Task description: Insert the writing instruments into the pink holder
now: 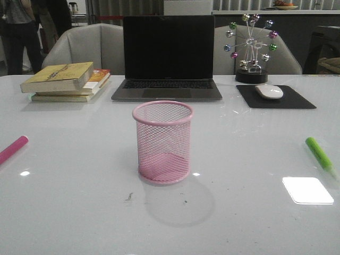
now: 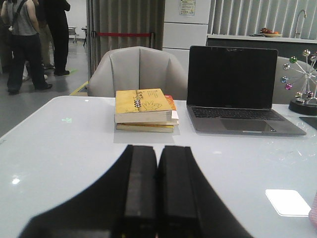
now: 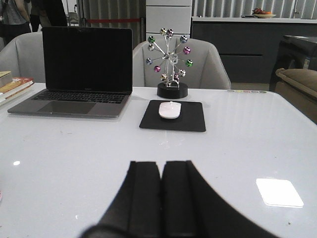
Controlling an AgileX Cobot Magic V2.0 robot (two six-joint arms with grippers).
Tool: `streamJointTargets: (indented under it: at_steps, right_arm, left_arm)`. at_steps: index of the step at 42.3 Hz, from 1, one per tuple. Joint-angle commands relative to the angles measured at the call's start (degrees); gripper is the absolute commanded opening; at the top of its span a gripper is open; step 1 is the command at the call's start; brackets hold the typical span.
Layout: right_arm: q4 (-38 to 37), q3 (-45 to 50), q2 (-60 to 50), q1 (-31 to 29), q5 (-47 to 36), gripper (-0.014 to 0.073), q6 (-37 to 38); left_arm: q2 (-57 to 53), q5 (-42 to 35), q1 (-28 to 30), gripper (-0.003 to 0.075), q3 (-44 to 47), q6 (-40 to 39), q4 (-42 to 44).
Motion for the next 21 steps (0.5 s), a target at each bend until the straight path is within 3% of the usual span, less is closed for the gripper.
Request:
streamJointTargets:
  at_steps: [1,13,21]
  right_arm:
    - [0.1,-0.7,-1.3,0.0,-5.5,0.0029,0.1]
    - [0.0,-1.1,-1.3,0.0,-7.4,0.0029,0.1]
    - [0.0,-8.6,-1.2,0.0,-4.6,0.0029,0.1]
  left_arm:
    - [-0.9,-5.4,0.0,0.0093,0.0,-0.4,-0.4]
    - [-0.9,-8.4,0.0,0.0093,-0.7,-0.4,-0.5]
    - [-0.9,-5.2,0.0,0.0093,-10.1,-0.4,-0.5]
